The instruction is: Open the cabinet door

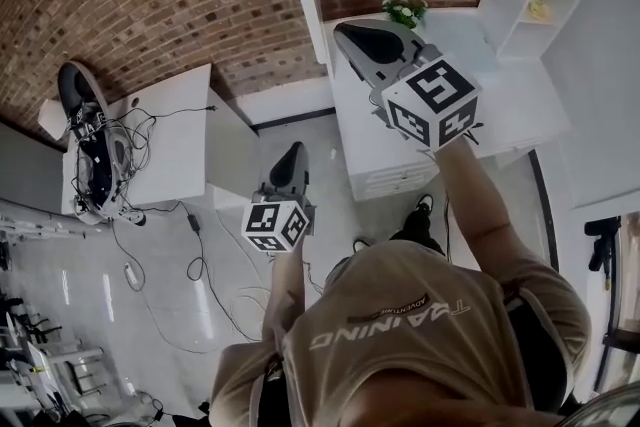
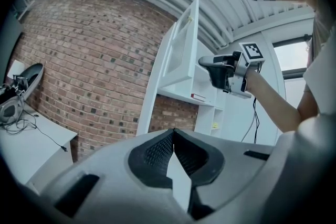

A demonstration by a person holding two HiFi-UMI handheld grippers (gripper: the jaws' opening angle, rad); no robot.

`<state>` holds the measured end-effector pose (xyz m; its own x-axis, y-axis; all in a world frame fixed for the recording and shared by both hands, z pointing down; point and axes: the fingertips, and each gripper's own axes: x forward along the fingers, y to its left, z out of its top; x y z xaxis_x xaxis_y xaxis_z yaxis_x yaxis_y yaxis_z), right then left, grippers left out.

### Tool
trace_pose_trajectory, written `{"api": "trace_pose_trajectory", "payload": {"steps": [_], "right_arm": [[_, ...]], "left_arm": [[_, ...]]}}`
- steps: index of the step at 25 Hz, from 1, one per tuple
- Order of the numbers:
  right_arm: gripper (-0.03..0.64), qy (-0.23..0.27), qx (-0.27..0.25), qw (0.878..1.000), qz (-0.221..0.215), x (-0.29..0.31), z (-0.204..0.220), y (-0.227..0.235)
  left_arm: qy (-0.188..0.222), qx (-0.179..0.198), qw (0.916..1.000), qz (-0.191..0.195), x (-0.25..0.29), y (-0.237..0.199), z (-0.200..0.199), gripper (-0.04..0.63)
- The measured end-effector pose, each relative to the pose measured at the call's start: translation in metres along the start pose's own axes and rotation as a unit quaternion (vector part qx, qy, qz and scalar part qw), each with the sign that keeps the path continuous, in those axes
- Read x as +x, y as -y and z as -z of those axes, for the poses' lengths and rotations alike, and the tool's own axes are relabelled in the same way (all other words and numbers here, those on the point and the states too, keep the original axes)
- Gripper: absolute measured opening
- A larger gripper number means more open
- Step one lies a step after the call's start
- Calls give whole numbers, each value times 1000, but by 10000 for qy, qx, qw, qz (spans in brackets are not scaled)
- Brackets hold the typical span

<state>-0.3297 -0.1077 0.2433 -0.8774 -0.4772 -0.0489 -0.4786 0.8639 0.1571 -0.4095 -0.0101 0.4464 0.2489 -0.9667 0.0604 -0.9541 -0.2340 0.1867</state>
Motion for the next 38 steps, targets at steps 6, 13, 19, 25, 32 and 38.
{"api": "trace_pose_trajectory", "payload": {"steps": [6, 13, 19, 25, 32, 38], "right_arm": [[17, -83, -130, 9998, -149, 9, -2, -9], [15, -87, -148, 9996, -245, 1, -1, -5], [15, -203, -48, 9997, -138, -31, 18, 29], [15, -321, 137, 9993, 101, -75, 46, 85], [15, -331, 66, 9993, 175, -126, 69, 141], [15, -261, 199, 9995, -9, -165, 97, 179]], "left_arm": [[-73, -29, 9999, 139, 9, 12, 1, 8], [-120, 67, 9999, 98, 18, 21, -3, 8], [-162, 118, 9996, 215, 42, 51, -1, 8], [-227, 190, 9990, 346, 79, 95, -2, 8], [-173, 328, 9985, 413, 124, 149, -9, 8], [-24, 383, 9988, 312, 155, 186, -9, 8]]}}
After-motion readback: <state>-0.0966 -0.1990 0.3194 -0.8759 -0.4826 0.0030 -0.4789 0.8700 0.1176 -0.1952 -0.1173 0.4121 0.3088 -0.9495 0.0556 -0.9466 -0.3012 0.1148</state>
